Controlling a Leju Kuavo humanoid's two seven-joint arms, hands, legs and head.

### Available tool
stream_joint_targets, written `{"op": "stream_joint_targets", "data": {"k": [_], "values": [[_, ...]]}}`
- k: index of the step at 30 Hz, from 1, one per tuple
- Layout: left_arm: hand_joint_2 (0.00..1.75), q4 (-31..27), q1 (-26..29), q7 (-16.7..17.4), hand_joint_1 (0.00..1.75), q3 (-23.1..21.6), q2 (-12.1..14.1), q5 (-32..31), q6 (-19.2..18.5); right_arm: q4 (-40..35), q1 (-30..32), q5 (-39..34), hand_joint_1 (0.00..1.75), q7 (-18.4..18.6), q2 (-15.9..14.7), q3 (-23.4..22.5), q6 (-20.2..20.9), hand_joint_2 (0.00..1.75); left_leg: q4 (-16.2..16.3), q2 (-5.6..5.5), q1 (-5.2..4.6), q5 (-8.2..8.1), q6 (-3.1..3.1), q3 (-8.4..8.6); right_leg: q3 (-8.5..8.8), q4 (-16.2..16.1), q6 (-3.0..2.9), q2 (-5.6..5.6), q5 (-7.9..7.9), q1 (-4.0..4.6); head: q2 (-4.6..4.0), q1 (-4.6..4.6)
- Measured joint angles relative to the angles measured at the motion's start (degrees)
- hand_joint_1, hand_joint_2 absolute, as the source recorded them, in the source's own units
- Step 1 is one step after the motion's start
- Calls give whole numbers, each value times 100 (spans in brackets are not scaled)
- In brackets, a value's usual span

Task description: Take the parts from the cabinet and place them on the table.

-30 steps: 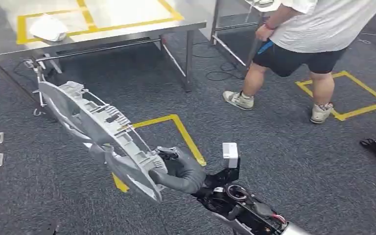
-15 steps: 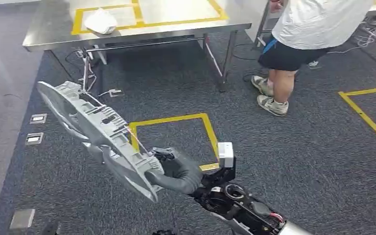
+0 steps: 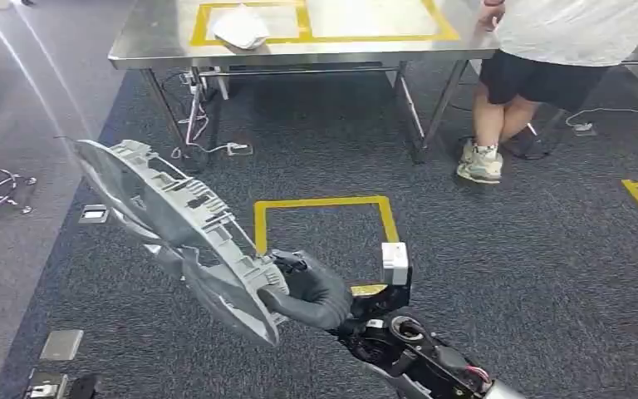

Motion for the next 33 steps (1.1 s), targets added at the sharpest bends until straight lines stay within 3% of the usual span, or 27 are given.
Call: {"op": "stream_joint_targets", "data": {"k": [2,3,4,7,8,9,10,12,16,17,18,19,20,21,24,26,27,29,30,31,32,33], "values": [[175,0,-4,0,0,0,-2,2,0,-2,-3,-15,175,24,0,-2,7,175,0,-52,-14,-1,-2,26,457,-1053,-95,24,577,21,0,48],[175,0,-4,0,0,0,-9,4,0,-2,-8,-15,175,26,0,-2,18,175,-3,-63,-6,-2,-4,21,595,-1437,-145,76,673,47,0,79],[175,0,-12,0,0,0,-11,4,0,-2,-11,-24,175,28,0,0,33,175,19,-87,-48,1,-26,-3,647,-1560,-149,76,651,51,0,63],[175,0,5,11,0,0,-5,15,0,-2,-10,-35,175,33,0,0,42,175,-30,-100,-18,52,-135,-19,646,-1604,-168,70,643,87,0,48],[175,2,4,26,0,-2,4,15,0,-2,-10,-39,175,33,2,0,42,175,-19,-98,-19,30,-166,-23,762,-1694,-198,56,705,23,0,54],[175,0,4,35,0,-2,2,17,-2,-2,-7,-52,175,33,2,0,44,175,124,-58,-4,-84,-187,-81,761,-1741,-215,31,739,21,0,22],[175,0,-10,44,0,-2,-2,17,-2,-2,-15,-66,175,26,2,0,48,175,477,-41,-4,-321,-198,-250,743,-1744,-252,15,763,21,0,-22],[175,0,-7,66,0,-2,0,22,-2,0,-6,-76,175,22,0,0,55,175,1405,-37,-2,-727,-238,-679,730,-1743,-255,-10,764,31,0,-114],[175,0,-5,68,0,-2,-2,24,-2,2,-5,-76,175,22,0,0,57,175,1482,-37,-1,-752,-242,-717,729,-1743,-256,-11,763,32,0,-116],[175,0,3,70,0,-2,-2,24,-2,7,-3,-81,175,20,0,-2,57,175,1716,-36,3,-807,-255,-833,728,-1739,-255,-16,763,32,0,-133],[175,0,14,77,0,-2,-2,26,-2,18,-3,-85,175,20,0,0,57,175,1817,-32,13,-753,-271,-901,730,-1739,-254,-17,761,32,0,-162],[175,2,14,83,0,-2,17,33,-2,31,-3,-85,175,20,0,-2,61,175,500,12,61,-8,-289,-285,751,-1702,-211,-15,714,23,0,-260],[175,0,9,83,0,-2,15,39,-2,31,-4,-87,175,20,0,-2,66,175,69,63,71,67,-279,-107,741,-1670,-169,-16,677,36,0,-293],[175,2,-5,83,0,0,15,44,-2,31,-6,-87,175,15,0,-4,68,175,10,48,25,32,-234,-64,709,-1617,-135,-8,643,80,0,-348],[175,0,4,83,0,-2,5,57,-2,31,-4,-85,175,20,0,-4,76,175,36,14,15,-2,-114,-78,736,-1645,-84,-24,624,71,0,-241],[175,2,-1,83,0,0,2,66,-2,31,-7,-85,175,17,2,-4,87,175,10,15,45,-11,-34,-30,656,-1483,-6,-3,481,36,0,-238],[175,2,-1,83,0,0,4,68,-2,31,-9,-85,175,15,2,-6,101,175,10,17,44,-29,3,-12,510,-1124,15,2,283,36,0,-184],[175,0,-1,85,0,0,7,83,0,31,3,-85,175,6,0,-9,118,175,11,16,34,-46,28,0,-25,-44,49,3,-147,27,0,-114],[175,2,1,87,0,0,7,83,0,33,12,-85,175,4,0,-9,120,175,11,11,30,-53,34,9,-221,303,53,3,-219,27,0,-94],[175,2,1,87,0,0,7,83,0,37,18,-85,175,0,0,-9,125,175,12,0,28,-65,38,24,-300,380,48,3,-154,27,0,-79],[175,2,3,94,0,0,4,83,4,39,19,-85,175,-2,0,-9,127,175,12,-16,27,-82,31,52,-239,172,32,3,51,28,0,-55],[175,2,2,103,0,0,0,83,7,39,18,-85,175,-7,0,-9,131,175,12,-32,26,-102,20,91,-46,-308,1,7,377,30,0,-24]]}}
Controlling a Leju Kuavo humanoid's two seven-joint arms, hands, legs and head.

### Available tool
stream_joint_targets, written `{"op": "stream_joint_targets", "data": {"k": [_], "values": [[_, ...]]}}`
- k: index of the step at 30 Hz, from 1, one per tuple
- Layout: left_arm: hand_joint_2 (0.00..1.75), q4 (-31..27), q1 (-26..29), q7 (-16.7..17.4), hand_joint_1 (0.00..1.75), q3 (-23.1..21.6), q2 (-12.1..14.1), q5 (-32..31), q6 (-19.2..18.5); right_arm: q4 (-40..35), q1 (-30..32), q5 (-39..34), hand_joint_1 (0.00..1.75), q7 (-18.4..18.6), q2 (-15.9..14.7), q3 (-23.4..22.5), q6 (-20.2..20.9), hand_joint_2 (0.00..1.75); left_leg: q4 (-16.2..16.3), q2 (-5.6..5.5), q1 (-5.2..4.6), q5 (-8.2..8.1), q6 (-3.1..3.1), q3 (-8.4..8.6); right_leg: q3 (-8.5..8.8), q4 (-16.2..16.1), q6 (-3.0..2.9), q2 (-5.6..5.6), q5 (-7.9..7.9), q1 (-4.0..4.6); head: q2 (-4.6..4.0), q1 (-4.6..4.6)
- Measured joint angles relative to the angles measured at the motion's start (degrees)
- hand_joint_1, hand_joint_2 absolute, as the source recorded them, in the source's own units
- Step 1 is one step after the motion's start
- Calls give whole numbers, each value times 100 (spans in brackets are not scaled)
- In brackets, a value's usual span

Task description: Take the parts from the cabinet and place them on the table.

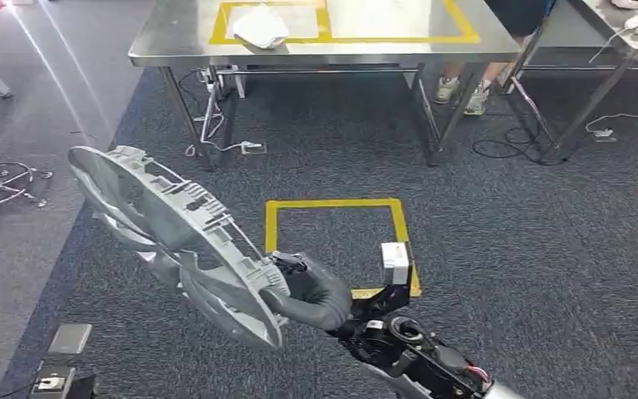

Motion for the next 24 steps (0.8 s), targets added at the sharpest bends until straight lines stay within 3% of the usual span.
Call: {"op": "stream_joint_targets", "data": {"k": [1,2,4,6,8,9,11,12,13,14,16,17,18,21,22,23,24], "values": [[175,-2,-2,-2,0,0,-4,0,0,0,-2,0,175,-11,0,0,9,175,0,-14,0,-22,-14,42,238,-569,-38,7,320,4,0,30],[175,-2,-1,0,0,0,-11,0,2,0,-5,2,175,-18,0,-2,20,175,-3,-21,2,-41,-34,64,406,-1029,-81,25,502,13,0,63],[175,0,-9,0,0,0,-11,0,9,2,-18,9,175,-28,0,-2,37,175,14,-30,-31,-49,-88,29,581,-1213,-111,45,389,51,0,85],[175,0,3,0,0,0,-11,0,11,4,-10,15,175,-28,0,-2,37,175,-23,-19,-24,-15,-153,22,539,-1204,-124,52,386,67,0,46],[175,0,-1,0,0,-2,-2,0,11,7,-10,24,175,-26,2,-7,35,175,75,3,-4,-103,-208,21,632,-1343,-195,35,440,5,0,24],[175,-2,-12,0,0,-2,-2,-2,11,7,-18,22,175,-33,2,-17,35,175,374,12,-6,-275,-218,-146,639,-1358,-224,21,444,5,0,-28],[175,-2,-8,0,0,-2,-2,-2,11,7,-15,22,175,-44,4,-31,35,175,1309,12,-4,-667,-249,-647,638,-1357,-258,3,429,19,0,-111],[175,-2,6,0,0,-2,-2,-2,11,11,-10,22,175,-44,4,-35,35,175,1686,13,-2,-763,-261,-869,639,-1355,-270,2,420,22,0,-135],[175,-2,20,0,0,-2,-2,-2,11,20,-8,22,175,-44,4,-42,35,175,1820,13,0,-716,-269,-984,646,-1353,-272,4,410,22,0,-158],[175,-2,22,0,0,-2,-2,-2,11,26,-6,22,175,-41,2,-44,33,175,1645,15,1,-523,-275,-941,665,-1352,-267,10,395,21,0,-190],[175,-2,21,0,0,-2,13,-11,11,33,-1,22,175,-39,2,-57,28,175,657,29,16,56,-271,-506,717,-1332,-241,17,340,17,0,-245],[175,-2,18,0,0,-2,15,-20,11,33,-2,22,175,-42,2,-59,28,175,176,53,20,248,-262,-288,732,-1313,-206,18,305,20,0,-276],[175,-2,2,0,0,-2,13,-20,9,31,-3,22,175,-46,4,-74,28,175,41,66,-22,142,-232,-217,711,-1284,-159,22,265,77,0,-308],[175,-2,9,0,0,-2,11,-28,7,31,-4,22,175,-48,2,-81,26,175,36,35,-46,113,-117,-215,750,-1321,-105,11,231,57,0,-245],[175,-2,7,0,0,-2,9,-37,7,31,-6,22,175,-48,2,-83,24,175,18,32,-7,111,-80,-191,766,-1314,-70,13,202,63,0,-234],[175,-2,5,0,0,-2,4,-44,-2,28,-4,22,175,-48,4,-85,22,175,0,39,7,100,-54,-152,718,-1232,-32,16,141,33,0,-236],[175,-2,9,0,0,-2,7,-48,-2,28,-11,22,175,-48,2,-87,22,175,1,40,7,65,-1,-109,581,-892,0,16,-34,31,0,-188]]}}
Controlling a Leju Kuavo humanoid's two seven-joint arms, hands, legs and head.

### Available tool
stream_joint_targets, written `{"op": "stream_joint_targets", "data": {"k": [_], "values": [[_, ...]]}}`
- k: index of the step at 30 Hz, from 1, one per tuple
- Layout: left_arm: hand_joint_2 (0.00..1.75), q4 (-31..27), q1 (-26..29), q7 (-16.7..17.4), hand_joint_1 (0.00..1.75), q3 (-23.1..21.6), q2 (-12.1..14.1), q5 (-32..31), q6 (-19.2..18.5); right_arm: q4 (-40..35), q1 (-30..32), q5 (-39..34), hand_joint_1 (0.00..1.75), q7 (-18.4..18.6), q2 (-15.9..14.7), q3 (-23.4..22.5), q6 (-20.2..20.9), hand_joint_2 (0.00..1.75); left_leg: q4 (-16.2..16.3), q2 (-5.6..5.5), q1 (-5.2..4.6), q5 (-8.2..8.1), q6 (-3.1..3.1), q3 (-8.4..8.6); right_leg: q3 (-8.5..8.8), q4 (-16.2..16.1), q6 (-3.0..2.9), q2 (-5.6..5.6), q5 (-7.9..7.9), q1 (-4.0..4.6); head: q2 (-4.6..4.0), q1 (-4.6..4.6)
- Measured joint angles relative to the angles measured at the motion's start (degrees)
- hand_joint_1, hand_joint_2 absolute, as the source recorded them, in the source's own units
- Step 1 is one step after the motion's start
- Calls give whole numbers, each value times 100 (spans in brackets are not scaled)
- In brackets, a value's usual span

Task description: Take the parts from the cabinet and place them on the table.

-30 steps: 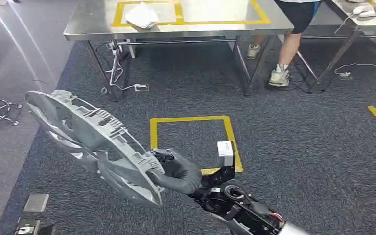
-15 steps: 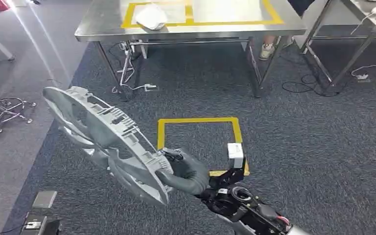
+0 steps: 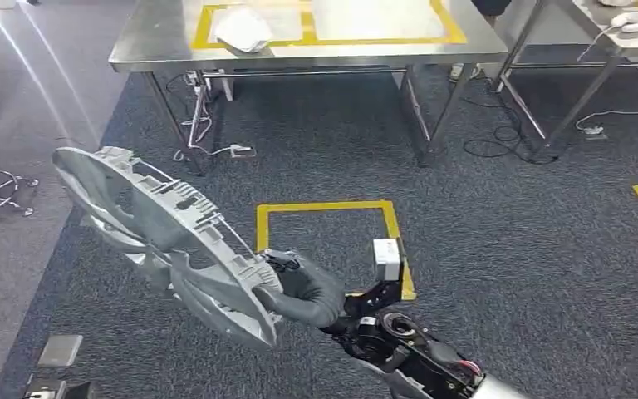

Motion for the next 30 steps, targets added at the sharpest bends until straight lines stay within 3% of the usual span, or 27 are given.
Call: {"op": "stream_joint_targets", "data": {"k": [2,3,4,5,6,8,10,11,12,14,15,17,18,19,20,21,23,24,25,28,29,30], "values": [[175,0,-1,0,0,0,2,-15,0,0,8,0,175,-4,-2,-4,-2,175,1,4,-8,-39,41,45,-516,1010,38,-1,-386,-20,0,70],[175,0,-2,0,0,2,2,-22,0,0,18,0,175,-4,-7,-4,-4,175,1,1,-10,-63,45,71,-775,1448,51,-1,-498,-25,0,81],[175,0,-1,0,0,2,0,-24,-2,0,32,0,175,-2,-11,-4,-11,175,1,-7,-11,-92,43,106,-932,1632,55,-1,-455,-30,0,100],[175,0,7,0,0,0,0,-24,-2,2,44,0,175,0,-20,-4,-20,175,1,-19,-10,-122,38,153,-930,1508,50,-1,-271,-32,0,116],[175,0,11,0,0,0,-4,-24,-4,2,49,0,175,7,-26,-4,-22,175,1,-32,-9,-158,25,207,-812,1153,33,0,18,-32,0,144],[175,0,10,0,0,0,-15,-24,-7,0,47,0,175,13,-26,-4,-22,175,1,-47,-9,-243,-11,332,-397,39,-38,4,697,-26,0,218],[175,0,-6,0,0,0,-17,-22,-7,-4,40,-2,175,13,-31,-4,-20,175,9,-57,-47,-278,-70,323,-224,-224,-100,22,614,23,0,220],[175,0,-6,0,0,2,-17,-22,-7,-4,40,-2,175,15,-31,-2,-20,175,2,-43,-35,-273,-99,291,-220,-258,-131,25,546,36,0,251],[175,0,0,0,0,0,-15,-22,-7,-4,47,-7,175,15,-31,-2,-20,175,-27,-36,-34,-272,-130,299,-231,-257,-145,38,542,45,0,220],[175,0,-3,0,0,0,-13,-20,-7,-7,53,-7,175,22,-28,-4,-20,175,1,-26,-10,-342,-196,346,-107,-392,-196,37,556,-31,0,210],[175,0,-10,2,0,0,-11,-20,-7,-7,51,-9,175,20,-28,-7,-20,175,232,-16,-18,-445,-208,252,-63,-430,-224,32,546,-24,0,152],[175,0,-22,0,0,0,-9,-22,-4,-7,42,-13,175,4,-28,-4,-15,175,1185,-18,-18,-820,-230,-297,-33,-433,-268,14,515,-19,0,65],[175,0,-10,2,0,0,-9,-22,-4,-4,46,-13,175,4,-28,-2,-13,175,1609,-18,-16,-928,-242,-569,-9,-433,-290,13,483,-14,0,41],[175,0,12,2,0,0,-9,-20,-4,-4,53,-15,175,2,-28,-4,-13,175,1851,-17,-11,-904,-254,-766,22,-433,-292,16,449,-14,0,11],[175,0,22,2,0,0,-9,-22,-4,-4,61,-17,175,4,-28,-4,-13,175,1768,-16,-5,-711,-259,-808,76,-432,-287,27,410,-14,0,-27],[175,0,22,2,0,0,-7,-22,-4,-2,69,-17,175,9,-30,-2,-15,175,1432,-15,1,-427,-259,-712,132,-432,-277,32,366,-16,0,-57],[175,0,19,2,0,0,13,-28,2,0,74,-15,175,7,-29,-2,-15,175,432,0,8,160,-241,-332,256,-430,-235,34,267,-16,0,-125],[175,0,21,2,0,0,13,-31,4,0,69,-15,175,2,-31,-2,-13,175,141,30,-8,191,-223,-215,218,-424,-195,33,211,16,0,-149],[175,0,10,2,0,0,18,-37,4,-7,66,-20,175,-7,-28,-4,-11,175,48,10,-28,98,-173,-149,228,-415,-162,48,147,39,0,-173],[175,0,7,2,0,0,9,-50,4,-4,68,-22,175,-13,-31,-7,-13,175,34,-6,-28,13,-53,-81,410,-424,-81,43,130,39,0,-103],[175,0,10,-2,0,0,7,-57,-6,-7,70,-22,175,-13,-31,-9,-20,175,16,-14,-7,-12,-16,6,370,-387,-58,36,60,19,0,-90],[175,0,22,-2,0,0,9,-63,-7,-7,67,-22,175,-17,-31,-11,-22,175,12,-10,-9,-60,30,83,313,-136,-26,31,-33,7,0,-68]]}}
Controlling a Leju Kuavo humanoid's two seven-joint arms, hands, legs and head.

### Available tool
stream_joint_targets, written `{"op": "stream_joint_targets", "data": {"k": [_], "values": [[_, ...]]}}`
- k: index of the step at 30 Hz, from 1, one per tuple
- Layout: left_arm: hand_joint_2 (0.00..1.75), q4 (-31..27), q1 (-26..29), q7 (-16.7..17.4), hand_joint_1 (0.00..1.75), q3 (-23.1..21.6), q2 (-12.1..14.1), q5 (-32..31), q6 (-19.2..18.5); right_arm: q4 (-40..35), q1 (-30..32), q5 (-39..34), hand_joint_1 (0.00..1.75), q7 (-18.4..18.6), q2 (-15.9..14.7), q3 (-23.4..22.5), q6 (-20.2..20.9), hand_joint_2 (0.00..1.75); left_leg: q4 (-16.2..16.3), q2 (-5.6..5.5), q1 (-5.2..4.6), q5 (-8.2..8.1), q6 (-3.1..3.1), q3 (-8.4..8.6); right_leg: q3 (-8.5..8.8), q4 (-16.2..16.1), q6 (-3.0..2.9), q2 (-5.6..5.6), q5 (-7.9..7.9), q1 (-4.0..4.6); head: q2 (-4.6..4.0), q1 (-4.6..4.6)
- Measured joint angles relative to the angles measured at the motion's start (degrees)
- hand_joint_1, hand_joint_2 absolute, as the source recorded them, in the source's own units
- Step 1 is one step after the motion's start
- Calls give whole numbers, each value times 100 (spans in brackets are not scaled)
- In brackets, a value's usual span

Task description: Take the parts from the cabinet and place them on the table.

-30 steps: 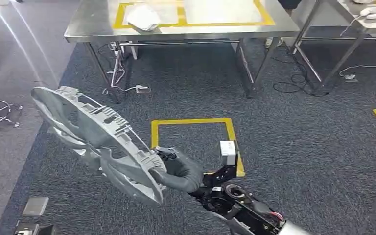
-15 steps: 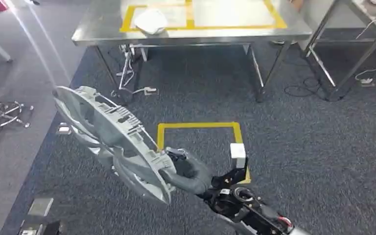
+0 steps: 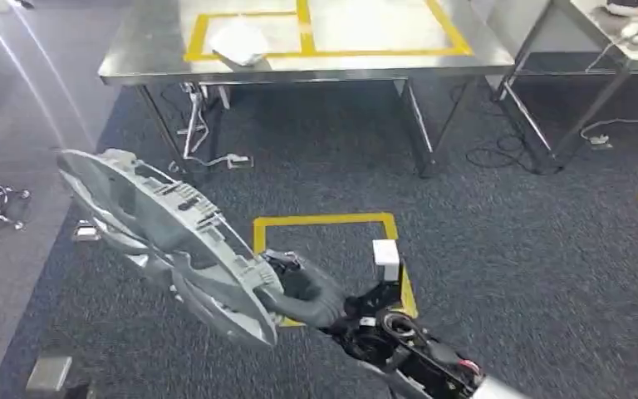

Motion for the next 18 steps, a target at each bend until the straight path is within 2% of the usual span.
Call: {"op": "stream_joint_targets", "data": {"k": [1,3,4,5,6,7,8,9,10,11,13,14,15,16,17,18], "values": [[175,2,0,-2,0,0,7,-13,-2,0,-2,-2,175,-5,0,-9,-4,175,0,2,-1,-43,23,45,-218,417,25,-2,-135,-9,0,49],[175,2,-3,-9,0,0,7,-24,-4,2,12,-7,175,-15,-15,-33,-7,175,0,-2,-14,-130,42,128,-819,1333,73,-3,-408,-25,0,107],[175,2,0,-9,0,0,7,-26,-4,0,21,-7,175,-18,-26,-33,-7,175,0,-9,-17,-185,42,189,-1048,1579,75,-4,-488,-26,0,118],[175,0,9,-9,0,0,7,-26,-2,2,36,-7,175,-20,-37,-35,-7,175,1,-20,-19,-250,38,280,-1154,1546,67,-3,-419,-25,0,140],[175,0,18,-9,0,0,4,-26,-2,2,49,-7,175,-20,-46,-37,-7,175,0,-31,-20,-321,30,379,-1134,1279,38,-3,-219,-22,0,164],[175,0,20,-9,0,0,-2,-26,-4,2,55,-7,175,-18,-50,-39,-9,175,0,-37,-21,-389,20,477,-1051,863,3,-3,74,-14,0,193],[175,0,18,-9,0,0,-9,-26,-2,2,59,-7,175,-20,-52,-42,-13,175,-3,-36,-24,-452,8,568,-958,384,-46,-2,461,6,0,228],[175,0,31,-9,0,0,-20,-29,-4,4,60,-2,175,-22,-61,-44,-15,175,-20,-31,-21,-507,-6,593,-925,-39,-97,-1,948,46,-2,276],[175,0,18,-15,0,0,-22,-44,-9,7,66,4,175,-31,-63,-48,-31,175,-45,-59,-30,-536,-43,643,-928,-58,-101,4,825,69,0,264],[175,0,8,-18,0,0,-22,-57,-13,2,65,13,175,-31,-63,-48,-50,175,-81,-50,-27,-567,-90,636,-825,-73,-134,12,848,80,0,284],[175,0,14,-18,0,-2,-18,-68,-18,-2,61,22,175,-31,-63,-59,-74,175,-89,-37,-37,-483,-159,720,-758,-157,-213,10,805,79,0,280],[175,2,3,-17,0,-2,-11,-70,-18,-7,68,22,175,-29,-61,-66,-83,175,-4,-37,-33,-472,-182,691,-605,-273,-224,15,811,24,0,271],[175,0,-5,-17,0,-4,-15,-72,-20,-4,78,22,175,-26,-70,-77,-85,175,338,-20,-25,-373,-192,543,-496,-370,-233,11,803,27,0,230],[175,0,-29,-17,0,-4,-15,-79,-24,-4,65,22,175,-31,-72,-81,-85,175,752,-19,-22,-367,-212,256,-437,-418,-262,-1,784,21,0,197],[175,0,-35,-17,0,-4,-11,-77,-24,-7,56,22,175,-40,-72,-81,-85,175,1178,-16,-23,-489,-231,-72,-383,-447,-280,-2,750,21,0,164],[175,0,-27,-17,0,-4,-4,-77,-24,-7,62,22,175,-44,-72,-83,-85,175,1476,-16,-22,-704,-253,-342,-318,-465,-286,0,700,21,0,129]]}}
